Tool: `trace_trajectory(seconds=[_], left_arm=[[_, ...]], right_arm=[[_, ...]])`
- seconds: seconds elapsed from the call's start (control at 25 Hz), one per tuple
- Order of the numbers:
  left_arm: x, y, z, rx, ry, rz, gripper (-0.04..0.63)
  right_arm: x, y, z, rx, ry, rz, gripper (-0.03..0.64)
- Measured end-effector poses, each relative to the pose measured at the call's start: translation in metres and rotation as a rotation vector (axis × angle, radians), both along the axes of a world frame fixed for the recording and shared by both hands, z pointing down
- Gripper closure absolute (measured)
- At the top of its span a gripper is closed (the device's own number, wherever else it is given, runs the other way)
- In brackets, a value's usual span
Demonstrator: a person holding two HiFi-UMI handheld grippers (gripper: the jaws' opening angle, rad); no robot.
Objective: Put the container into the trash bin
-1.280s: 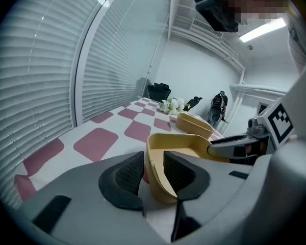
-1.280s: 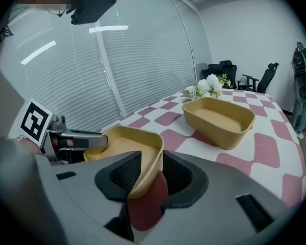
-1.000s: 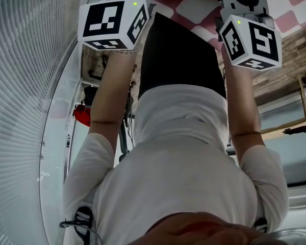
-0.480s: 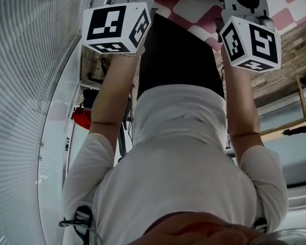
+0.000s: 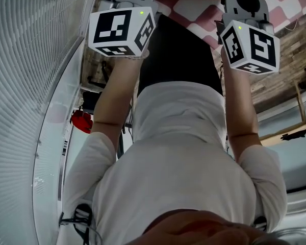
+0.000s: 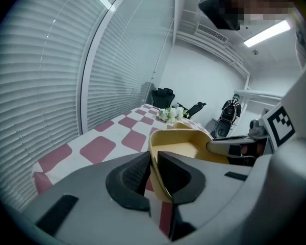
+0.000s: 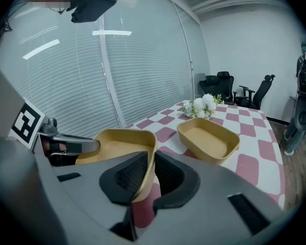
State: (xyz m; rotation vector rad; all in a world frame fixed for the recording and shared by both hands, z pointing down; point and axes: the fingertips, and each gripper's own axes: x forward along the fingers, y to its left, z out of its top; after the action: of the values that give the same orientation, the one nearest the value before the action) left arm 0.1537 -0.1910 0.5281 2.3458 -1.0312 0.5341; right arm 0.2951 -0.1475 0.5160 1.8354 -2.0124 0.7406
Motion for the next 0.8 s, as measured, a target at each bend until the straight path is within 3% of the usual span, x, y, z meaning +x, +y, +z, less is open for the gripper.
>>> trace_trajectory(seconds=[0.8], left_arm=[[-0.023, 0.009, -0.106, 0.11, 0.047, -0.046, 0.531]], right_arm=[[-0.02, 0.001, -0.109, 0.146, 0.044, -0.04, 0.558]])
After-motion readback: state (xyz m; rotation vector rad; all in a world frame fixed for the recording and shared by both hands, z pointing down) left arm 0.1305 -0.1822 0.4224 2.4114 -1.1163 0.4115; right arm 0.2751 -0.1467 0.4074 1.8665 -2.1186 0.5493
